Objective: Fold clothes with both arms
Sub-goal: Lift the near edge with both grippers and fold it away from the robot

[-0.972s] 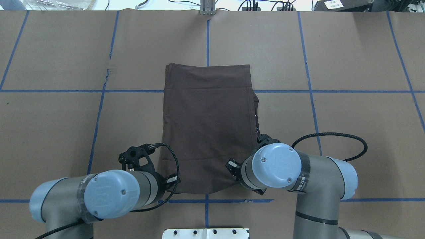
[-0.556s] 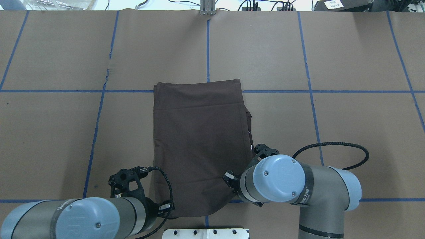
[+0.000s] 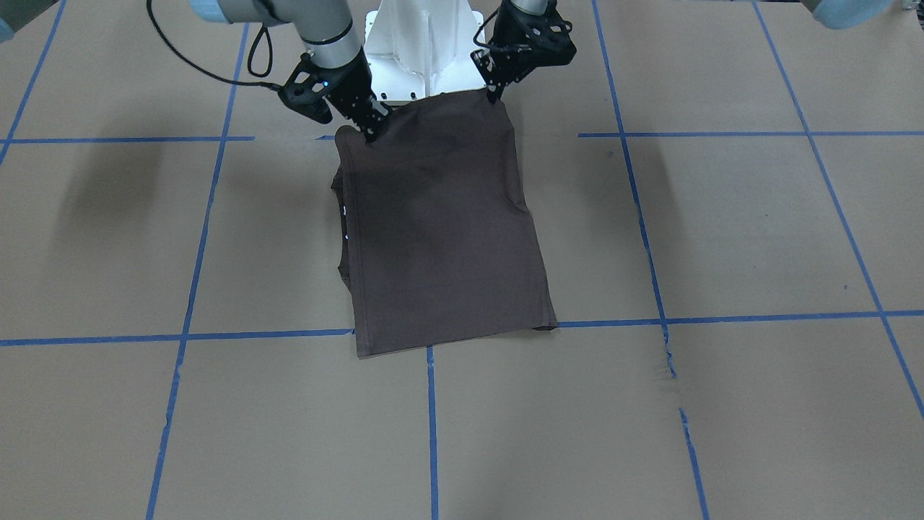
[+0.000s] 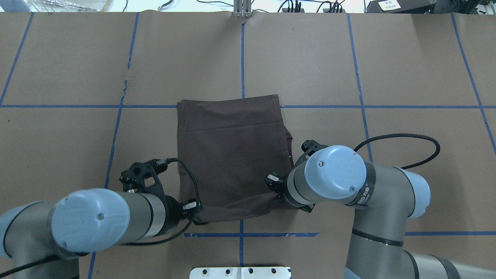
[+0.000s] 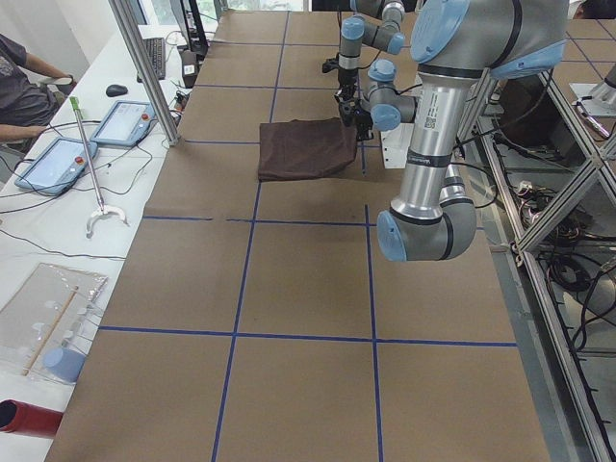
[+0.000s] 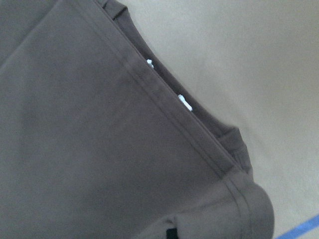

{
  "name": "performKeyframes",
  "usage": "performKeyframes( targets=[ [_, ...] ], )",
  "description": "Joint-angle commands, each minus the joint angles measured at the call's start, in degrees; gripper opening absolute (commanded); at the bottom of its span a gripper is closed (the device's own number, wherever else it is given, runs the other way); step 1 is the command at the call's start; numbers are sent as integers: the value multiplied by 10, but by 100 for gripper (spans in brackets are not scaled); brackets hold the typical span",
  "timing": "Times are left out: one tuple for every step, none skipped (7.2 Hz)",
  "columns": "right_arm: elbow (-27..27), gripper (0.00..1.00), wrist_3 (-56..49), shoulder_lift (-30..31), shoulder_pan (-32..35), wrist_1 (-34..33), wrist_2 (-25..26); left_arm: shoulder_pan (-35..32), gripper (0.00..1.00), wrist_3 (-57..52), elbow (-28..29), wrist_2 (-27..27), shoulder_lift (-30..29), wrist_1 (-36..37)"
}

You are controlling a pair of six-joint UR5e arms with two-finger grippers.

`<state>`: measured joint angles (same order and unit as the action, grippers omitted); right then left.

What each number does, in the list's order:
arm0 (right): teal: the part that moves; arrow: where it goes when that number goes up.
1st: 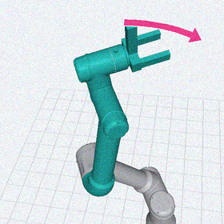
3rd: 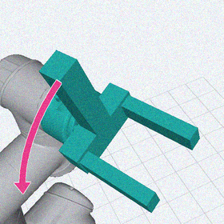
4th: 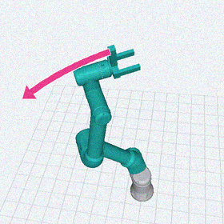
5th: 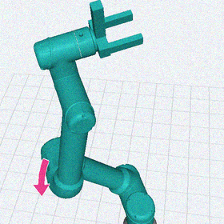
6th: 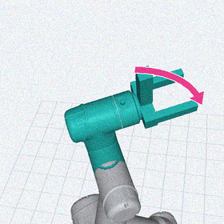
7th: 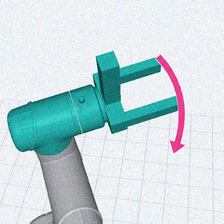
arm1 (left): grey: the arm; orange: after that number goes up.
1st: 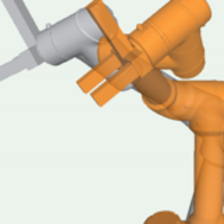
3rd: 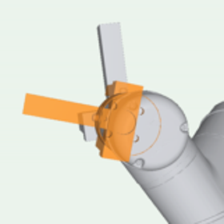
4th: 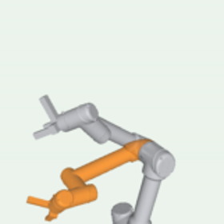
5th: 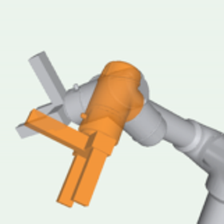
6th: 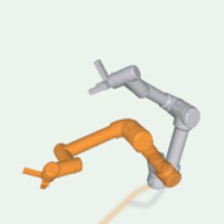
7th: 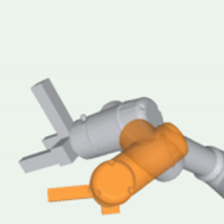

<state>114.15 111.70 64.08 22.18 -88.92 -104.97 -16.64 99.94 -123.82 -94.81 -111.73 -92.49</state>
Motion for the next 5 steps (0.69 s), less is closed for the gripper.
performKeyframes(
  targets=[
    [-63, 0, -30, -60, 89, 1, -59, -97, 0, -42, 79, -47, -52, -1],
    [-111, 0, -39, -106, 100, 2, -59, -123, 0, -59, 106, -48, -71, -1],
    [-176, 0, -66, -143, 115, 3, -59, -141, 0, -69, 116, -48, -73, -6],
    [-243, 0, -85, -169, 128, 21, -59, -151, 0, -70, 127, -47, -76, -8],
    [-287, 0, -87, -178, 141, 67, -59, -152, 0, -69, 151, -46, -85, -12]
  ],
)
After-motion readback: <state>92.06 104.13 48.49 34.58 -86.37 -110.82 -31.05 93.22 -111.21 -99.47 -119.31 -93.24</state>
